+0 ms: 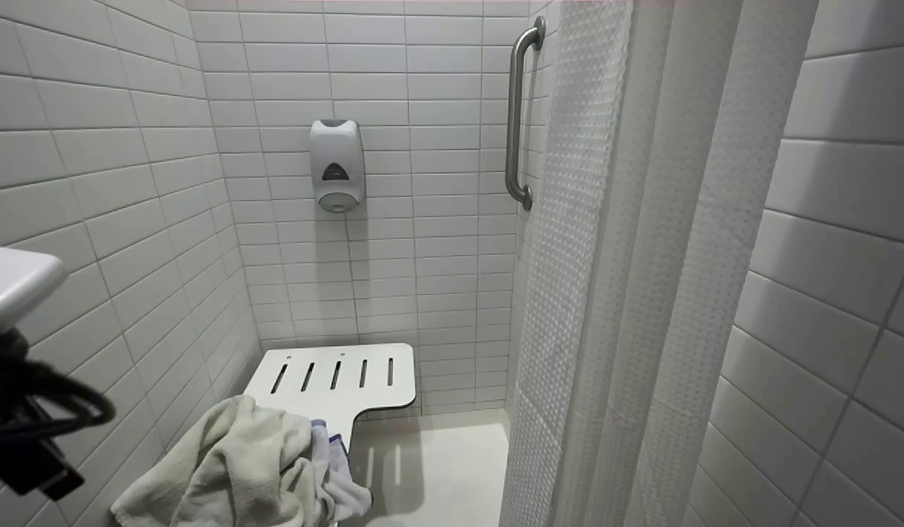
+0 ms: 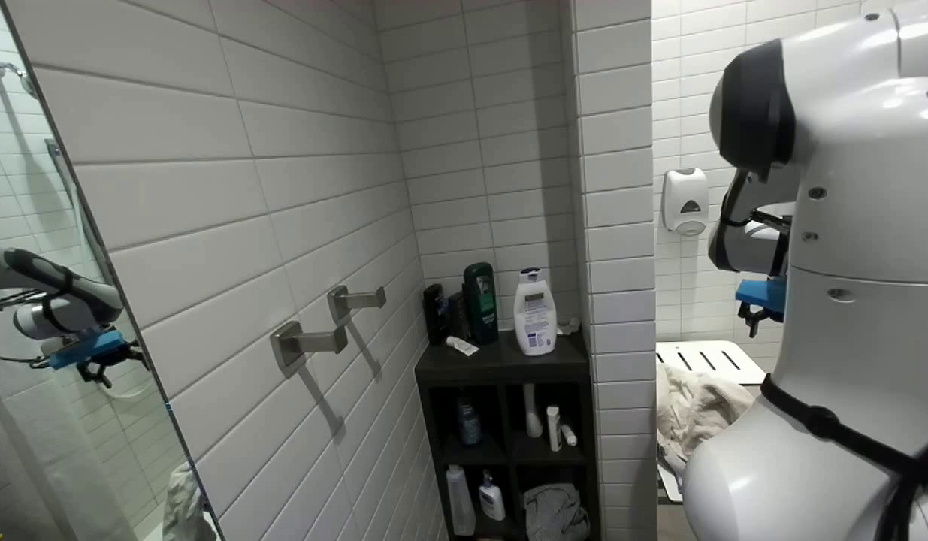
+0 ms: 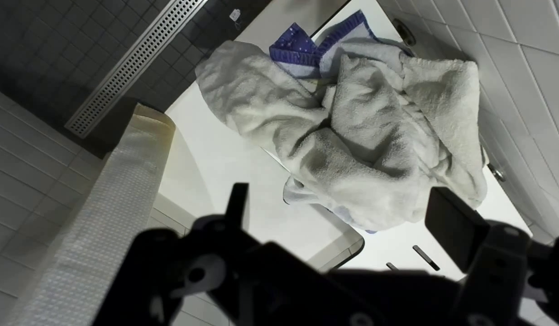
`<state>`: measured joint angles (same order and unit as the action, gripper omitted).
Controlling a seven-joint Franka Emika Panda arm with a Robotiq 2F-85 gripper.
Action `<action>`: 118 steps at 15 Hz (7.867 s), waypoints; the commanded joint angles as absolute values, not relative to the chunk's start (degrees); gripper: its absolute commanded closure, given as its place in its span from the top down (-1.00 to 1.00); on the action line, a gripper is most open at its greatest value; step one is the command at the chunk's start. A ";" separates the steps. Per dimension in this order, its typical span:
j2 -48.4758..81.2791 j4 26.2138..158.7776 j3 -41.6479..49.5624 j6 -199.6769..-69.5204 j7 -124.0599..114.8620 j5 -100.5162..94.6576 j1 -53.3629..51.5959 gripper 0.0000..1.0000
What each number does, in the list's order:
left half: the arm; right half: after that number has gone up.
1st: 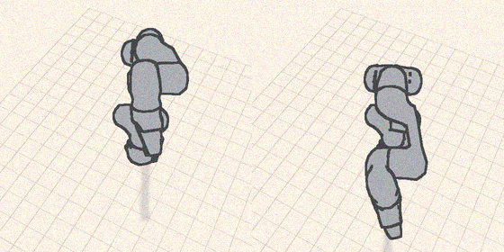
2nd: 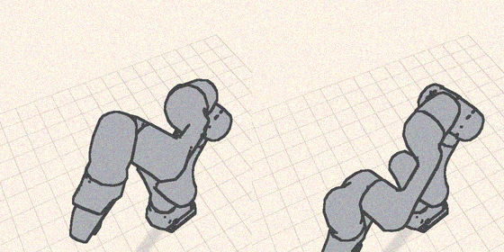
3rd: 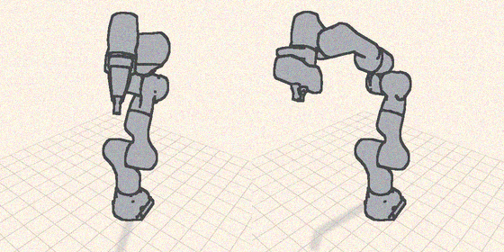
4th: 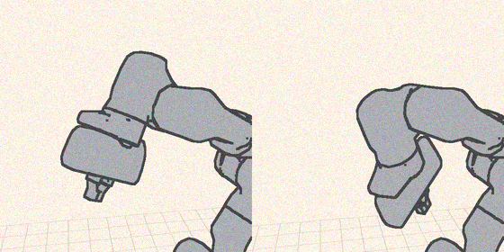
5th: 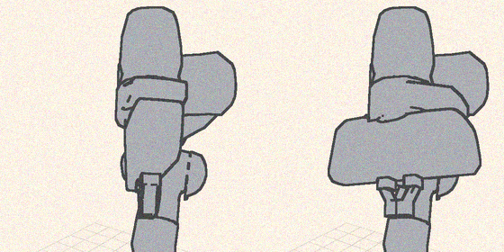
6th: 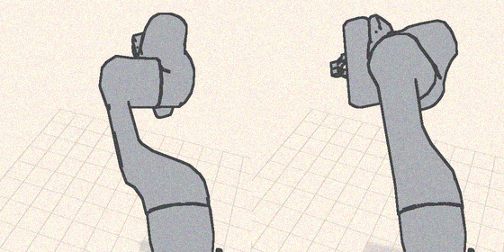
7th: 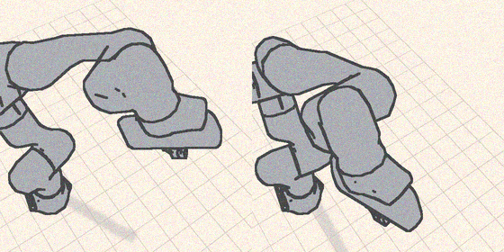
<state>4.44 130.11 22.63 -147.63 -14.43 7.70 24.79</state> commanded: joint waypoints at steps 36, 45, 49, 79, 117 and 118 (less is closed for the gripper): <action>38.99 113.77 12.71 -138.92 7.65 13.32 30.70 1.00; 43.29 110.57 12.14 -142.61 8.97 11.25 29.31 1.00; 47.88 107.23 12.19 -144.48 8.15 9.02 28.10 1.00; 71.95 91.92 7.21 -168.68 -2.28 13.55 31.29 1.00; 79.25 80.40 6.81 -172.04 -13.15 15.14 30.94 -0.97; 77.52 82.04 8.44 -170.13 -13.78 15.05 29.74 -0.95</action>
